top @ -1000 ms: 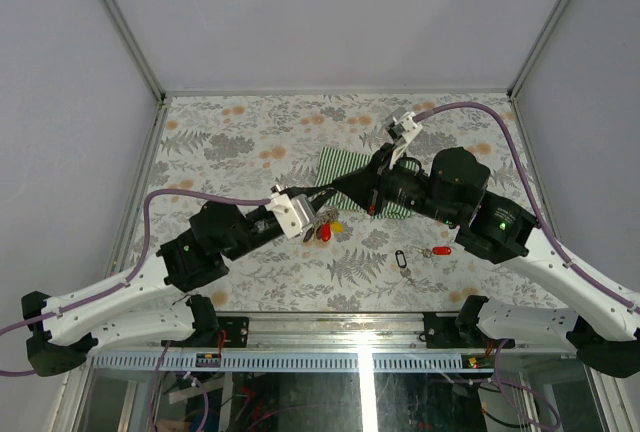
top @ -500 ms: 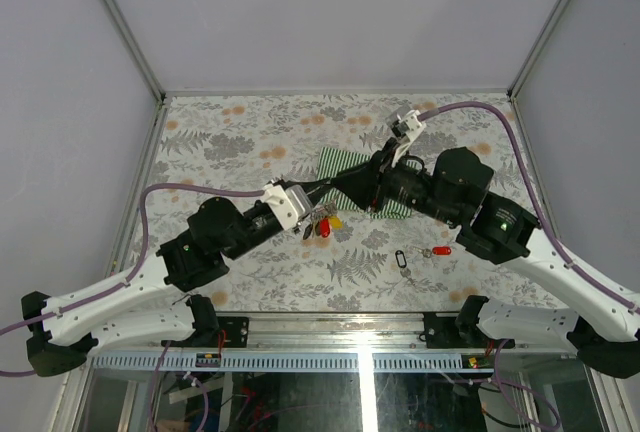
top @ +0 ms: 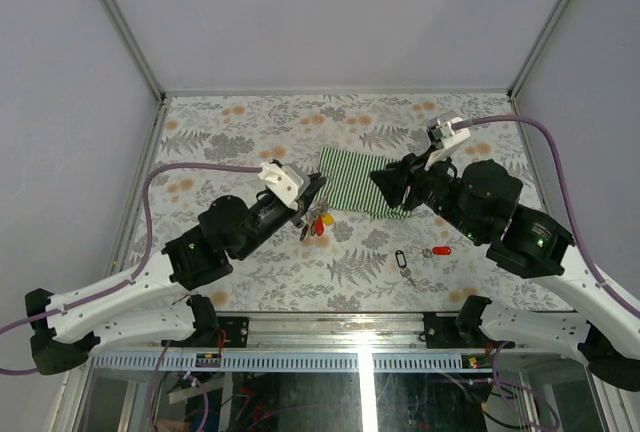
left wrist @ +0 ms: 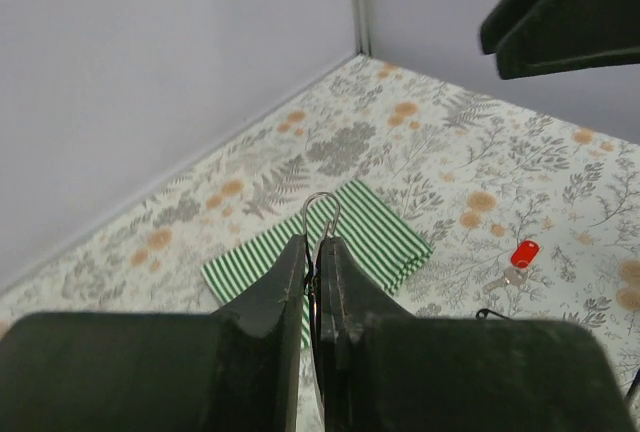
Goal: Put the keys on the keyring
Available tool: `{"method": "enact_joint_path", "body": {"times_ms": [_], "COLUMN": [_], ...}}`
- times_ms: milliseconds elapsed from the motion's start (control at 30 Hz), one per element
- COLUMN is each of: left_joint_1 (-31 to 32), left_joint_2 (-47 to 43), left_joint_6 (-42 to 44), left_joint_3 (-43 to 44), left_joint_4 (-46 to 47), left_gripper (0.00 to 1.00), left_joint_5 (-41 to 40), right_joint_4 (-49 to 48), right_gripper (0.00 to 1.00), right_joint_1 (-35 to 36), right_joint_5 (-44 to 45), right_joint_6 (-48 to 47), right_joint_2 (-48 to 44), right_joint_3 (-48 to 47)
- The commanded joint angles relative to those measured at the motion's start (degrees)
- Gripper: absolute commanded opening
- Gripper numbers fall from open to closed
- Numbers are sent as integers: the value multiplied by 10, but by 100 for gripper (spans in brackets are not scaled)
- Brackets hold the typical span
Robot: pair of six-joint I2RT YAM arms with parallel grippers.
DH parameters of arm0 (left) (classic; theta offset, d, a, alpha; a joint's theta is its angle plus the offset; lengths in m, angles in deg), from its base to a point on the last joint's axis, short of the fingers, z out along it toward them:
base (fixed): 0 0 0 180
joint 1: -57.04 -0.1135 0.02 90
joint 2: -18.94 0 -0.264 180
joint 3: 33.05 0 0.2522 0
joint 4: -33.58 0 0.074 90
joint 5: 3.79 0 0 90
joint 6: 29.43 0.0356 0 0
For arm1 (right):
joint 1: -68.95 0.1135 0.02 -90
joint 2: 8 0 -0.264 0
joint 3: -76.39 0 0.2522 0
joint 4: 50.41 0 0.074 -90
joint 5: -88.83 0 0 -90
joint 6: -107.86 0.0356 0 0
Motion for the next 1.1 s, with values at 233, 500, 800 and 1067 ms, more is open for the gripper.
{"method": "enact_joint_path", "body": {"times_ms": [233, 500, 800, 1067], "left_joint_1": [-3, -39, -194, -210], "left_joint_2": [42, 63, 81, 75], "left_joint_6": [-181, -202, -213, -210], "left_joint_3": [85, 92, 85, 59], "left_joint_4": [-134, -177, -190, -186], "left_gripper": [0, 0, 0, 0], "left_joint_5": [-134, -79, 77, 71], "right_joint_4": [163, 170, 229, 294], "right_gripper": [48, 45, 44, 51], "right_joint_1": [1, -159, -181, -60], "right_joint_5": [147, -55, -87, 25], "right_joint_6": [51, 84, 148, 161], "right_joint_2": [65, 101, 118, 246], "right_joint_3": [-39, 33, 167, 141]}}
